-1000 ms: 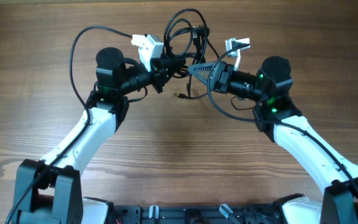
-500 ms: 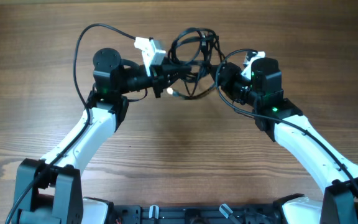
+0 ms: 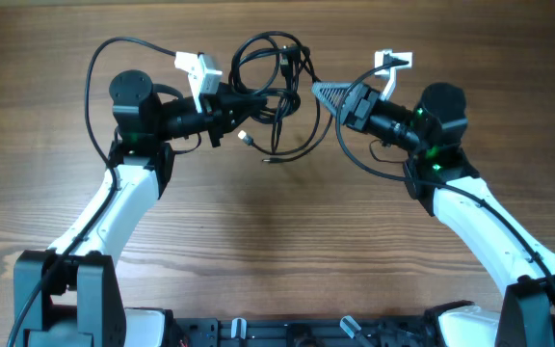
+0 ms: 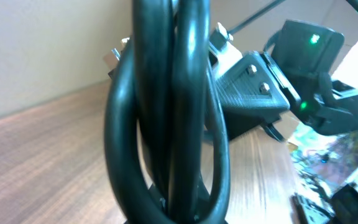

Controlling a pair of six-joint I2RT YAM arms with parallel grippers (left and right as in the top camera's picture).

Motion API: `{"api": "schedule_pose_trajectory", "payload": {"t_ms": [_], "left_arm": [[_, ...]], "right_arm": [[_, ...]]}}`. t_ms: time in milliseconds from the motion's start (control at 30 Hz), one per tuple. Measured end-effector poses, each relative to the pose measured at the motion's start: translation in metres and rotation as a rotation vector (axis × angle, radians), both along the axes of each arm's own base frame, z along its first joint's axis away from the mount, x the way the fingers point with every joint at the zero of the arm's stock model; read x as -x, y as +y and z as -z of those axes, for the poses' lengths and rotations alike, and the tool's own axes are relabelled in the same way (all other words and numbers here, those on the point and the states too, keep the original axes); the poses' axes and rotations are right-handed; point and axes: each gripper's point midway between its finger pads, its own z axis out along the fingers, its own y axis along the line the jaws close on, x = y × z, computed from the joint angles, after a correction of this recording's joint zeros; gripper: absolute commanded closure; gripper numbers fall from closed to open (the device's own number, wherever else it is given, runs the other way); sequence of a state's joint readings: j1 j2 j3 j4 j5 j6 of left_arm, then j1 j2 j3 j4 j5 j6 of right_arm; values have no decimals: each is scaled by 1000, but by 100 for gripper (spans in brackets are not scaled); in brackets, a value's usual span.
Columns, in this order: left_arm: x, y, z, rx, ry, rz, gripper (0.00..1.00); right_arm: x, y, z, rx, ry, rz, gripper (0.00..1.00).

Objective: Untangle cables

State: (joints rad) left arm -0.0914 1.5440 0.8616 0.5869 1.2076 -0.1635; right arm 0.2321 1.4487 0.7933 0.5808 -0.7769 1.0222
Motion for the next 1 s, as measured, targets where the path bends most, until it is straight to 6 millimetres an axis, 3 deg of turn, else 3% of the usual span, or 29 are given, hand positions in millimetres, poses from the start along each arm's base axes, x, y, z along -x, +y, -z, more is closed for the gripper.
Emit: {"api": "schedule_pose_trajectory", "payload": {"t_ms": [67,400,533,700,833,1000], "left_arm": [[5,-3,6,-2,52,27,96],[35,-12,2,21,74,196,96],[34,-12,2,21,73,192,96],[14,-9,5,21,126,74,96],[0,-5,12,20,195,-20,96],[6,-27,14,12,210,-5,96]], "right_arm": [[-6,-4,-11,-12,-57,39,42],[-25,-19,-15,163,-303,173,46],[-20,-15,-26,151,-369,142,41],[-13,-10,-35,162,-460,97,27],[-5,-4,-31,221,-539,38,14],[-7,3,3,378,-536,26,13]]}}
